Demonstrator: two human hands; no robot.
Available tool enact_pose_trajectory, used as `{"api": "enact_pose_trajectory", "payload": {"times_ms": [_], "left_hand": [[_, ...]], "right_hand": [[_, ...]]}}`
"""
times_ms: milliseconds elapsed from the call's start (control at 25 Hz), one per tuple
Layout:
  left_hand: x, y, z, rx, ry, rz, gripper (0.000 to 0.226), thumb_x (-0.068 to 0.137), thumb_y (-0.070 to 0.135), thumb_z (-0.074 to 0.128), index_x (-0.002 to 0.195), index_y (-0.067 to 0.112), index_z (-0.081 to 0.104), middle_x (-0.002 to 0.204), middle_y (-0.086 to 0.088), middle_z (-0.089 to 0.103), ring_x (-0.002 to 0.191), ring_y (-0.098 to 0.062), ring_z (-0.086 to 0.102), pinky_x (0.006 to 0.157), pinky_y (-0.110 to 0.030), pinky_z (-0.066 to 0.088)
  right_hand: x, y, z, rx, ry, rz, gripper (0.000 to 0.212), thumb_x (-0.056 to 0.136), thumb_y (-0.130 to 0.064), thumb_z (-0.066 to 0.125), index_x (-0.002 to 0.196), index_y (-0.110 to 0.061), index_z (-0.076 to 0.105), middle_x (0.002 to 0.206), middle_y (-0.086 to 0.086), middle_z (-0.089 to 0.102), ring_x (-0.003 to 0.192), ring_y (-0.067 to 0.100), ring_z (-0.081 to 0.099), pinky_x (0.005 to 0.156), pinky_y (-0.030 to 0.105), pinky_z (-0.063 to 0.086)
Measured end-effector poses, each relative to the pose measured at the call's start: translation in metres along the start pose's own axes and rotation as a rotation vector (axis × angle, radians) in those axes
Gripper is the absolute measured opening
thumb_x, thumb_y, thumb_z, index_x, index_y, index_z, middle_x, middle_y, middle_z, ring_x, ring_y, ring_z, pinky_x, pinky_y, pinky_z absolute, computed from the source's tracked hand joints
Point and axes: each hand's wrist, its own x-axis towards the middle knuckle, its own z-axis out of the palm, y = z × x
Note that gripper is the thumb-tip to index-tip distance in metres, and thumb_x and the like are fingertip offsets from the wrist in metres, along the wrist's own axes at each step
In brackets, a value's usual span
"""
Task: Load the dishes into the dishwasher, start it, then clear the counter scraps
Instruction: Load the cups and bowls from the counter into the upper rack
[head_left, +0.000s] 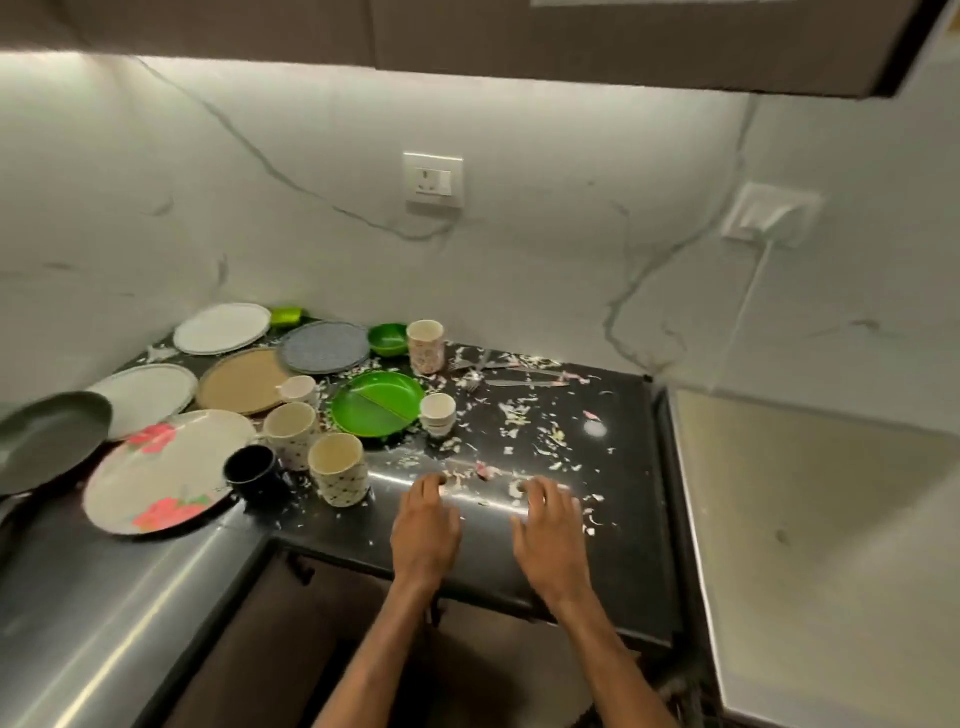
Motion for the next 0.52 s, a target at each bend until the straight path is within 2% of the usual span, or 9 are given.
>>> {"api": "enact_pose_trajectory", "payload": {"times_ms": [120, 240, 400, 520], "left_hand": [[0.028, -0.037, 0.002, 0.108, -0.085, -0.016, 0.046, 0.09, 0.018, 0.057, 0.136, 0.016, 0.049, 0.137, -0.004, 0.053, 0.126, -0.023, 0.049, 0.1, -0.035, 0.044], [0.042, -0.057, 0.008, 0.196, -0.187, -0.004, 0.05, 0.094, 0.024, 0.054, 0.141, 0.015, 0.042, 0.14, -0.004, 0.05, 0.128, -0.023, 0.047, 0.099, -0.037, 0.047], [0.055, -0.07, 0.021, 0.268, -0.331, -0.066, 0.062, 0.09, 0.024, 0.057, 0.146, 0.015, 0.033, 0.149, -0.003, 0.041, 0.137, -0.022, 0.038, 0.103, -0.038, 0.046], [0.067, -0.069, 0.027, 0.293, -0.346, -0.13, 0.065, 0.087, 0.025, 0.064, 0.144, 0.015, 0.035, 0.145, -0.002, 0.043, 0.135, -0.021, 0.04, 0.105, -0.036, 0.045]], "right_hand": [[0.038, -0.036, 0.03, 0.039, -0.016, -0.055, 0.039, 0.091, -0.032, 0.06, 0.126, -0.017, 0.053, 0.125, 0.001, 0.054, 0.114, 0.021, 0.052, 0.101, 0.037, 0.04], [0.067, -0.054, 0.054, 0.089, -0.057, -0.073, 0.039, 0.093, -0.033, 0.059, 0.129, -0.02, 0.049, 0.127, -0.003, 0.05, 0.115, 0.017, 0.05, 0.101, 0.036, 0.04], [0.117, -0.055, 0.072, 0.08, -0.153, -0.099, 0.058, 0.093, -0.038, 0.06, 0.141, -0.016, 0.036, 0.141, 0.003, 0.043, 0.126, 0.02, 0.044, 0.108, 0.039, 0.038], [0.168, -0.047, 0.075, 0.075, -0.277, -0.132, 0.076, 0.092, -0.039, 0.061, 0.151, -0.014, 0.021, 0.154, 0.01, 0.028, 0.138, 0.026, 0.034, 0.115, 0.044, 0.034]]}}
